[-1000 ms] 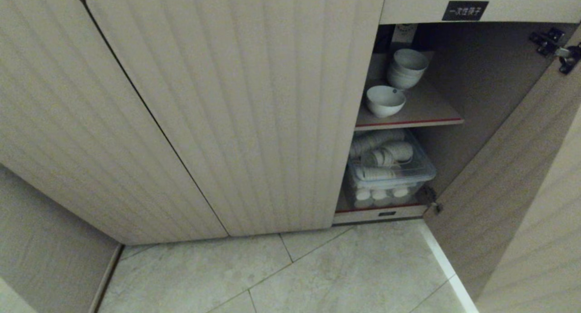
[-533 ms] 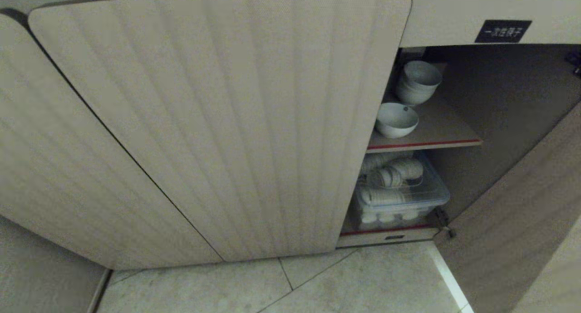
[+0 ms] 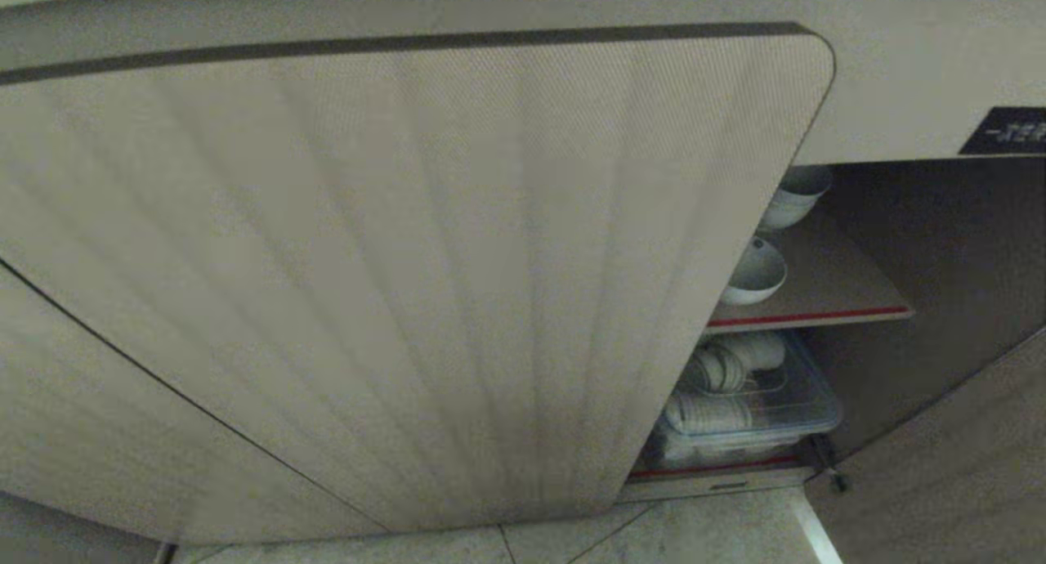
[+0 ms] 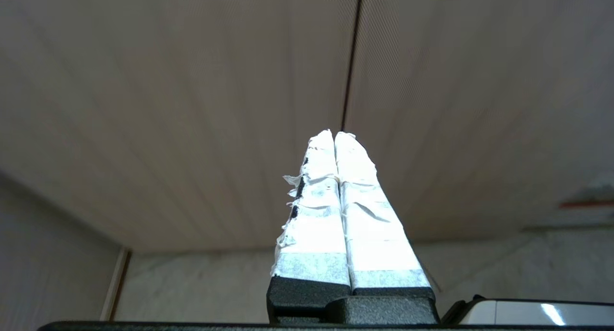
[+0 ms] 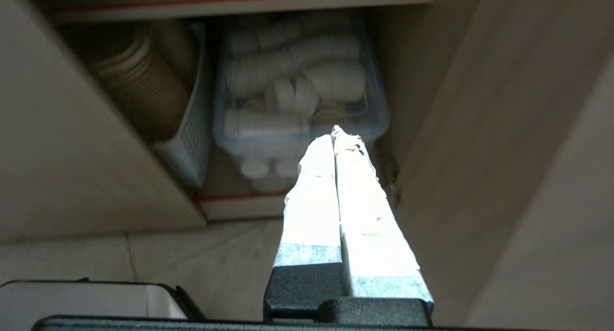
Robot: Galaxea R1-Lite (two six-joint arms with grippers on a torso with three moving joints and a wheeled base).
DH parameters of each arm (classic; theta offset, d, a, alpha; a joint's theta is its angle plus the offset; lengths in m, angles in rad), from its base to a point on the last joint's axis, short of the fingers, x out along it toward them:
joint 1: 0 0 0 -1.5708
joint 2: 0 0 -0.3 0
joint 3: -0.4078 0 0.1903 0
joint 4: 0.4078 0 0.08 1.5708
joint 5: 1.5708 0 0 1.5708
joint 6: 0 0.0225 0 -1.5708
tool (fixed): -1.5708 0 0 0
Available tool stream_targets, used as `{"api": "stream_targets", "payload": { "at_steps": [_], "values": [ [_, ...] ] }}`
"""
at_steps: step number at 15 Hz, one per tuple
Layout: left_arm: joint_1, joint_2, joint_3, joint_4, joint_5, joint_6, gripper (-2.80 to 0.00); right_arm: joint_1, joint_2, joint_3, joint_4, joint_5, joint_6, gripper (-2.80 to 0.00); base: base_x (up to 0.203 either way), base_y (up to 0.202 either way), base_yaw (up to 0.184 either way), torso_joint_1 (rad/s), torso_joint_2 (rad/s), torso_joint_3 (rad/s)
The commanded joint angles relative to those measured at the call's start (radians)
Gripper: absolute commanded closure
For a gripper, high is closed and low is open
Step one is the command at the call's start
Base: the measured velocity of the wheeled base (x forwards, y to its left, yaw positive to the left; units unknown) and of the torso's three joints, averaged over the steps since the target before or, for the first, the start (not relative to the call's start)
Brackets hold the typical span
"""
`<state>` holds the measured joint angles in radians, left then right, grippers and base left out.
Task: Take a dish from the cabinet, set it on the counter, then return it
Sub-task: Take the bowl from the cabinet
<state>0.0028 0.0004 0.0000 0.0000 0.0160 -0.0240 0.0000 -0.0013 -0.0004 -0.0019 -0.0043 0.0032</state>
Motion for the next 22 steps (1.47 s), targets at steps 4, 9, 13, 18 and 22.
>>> {"api": "stream_targets", "payload": {
  "at_steps": [4, 9, 13, 18, 22],
  "values": [
    [0.000, 0.000, 0.000, 0.000, -0.001, -0.002, 0.00, 0.000, 0.001, 0.000, 0.000, 0.000, 0.000, 0.00, 0.124, 0.000, 0.000, 0.003, 0.00, 0.003],
    [0.000, 0.000, 0.000, 0.000, -0.001, -0.002, 0.00, 0.000, 0.001, -0.001, 0.000, 0.000, 0.000, 0.00, 0.000, 0.000, 0.000, 0.000, 0.00, 0.000],
    [0.000, 0.000, 0.000, 0.000, -0.001, -0.002, 0.00, 0.000, 0.001, 0.000, 0.000, 0.000, 0.000, 0.00, 0.000, 0.000, 0.000, 0.000, 0.00, 0.000],
    [0.000, 0.000, 0.000, 0.000, -0.001, -0.002, 0.00, 0.000, 0.001, 0.000, -0.001, 0.000, 0.000, 0.00, 0.000, 0.000, 0.000, 0.000, 0.00, 0.000],
    [0.000, 0.000, 0.000, 0.000, -0.001, -0.002, 0.00, 0.000, 0.001, -0.001, 0.000, 0.000, -0.001, 0.00, 0.000, 0.000, 0.000, 0.000, 0.00, 0.000]
  ]
}}
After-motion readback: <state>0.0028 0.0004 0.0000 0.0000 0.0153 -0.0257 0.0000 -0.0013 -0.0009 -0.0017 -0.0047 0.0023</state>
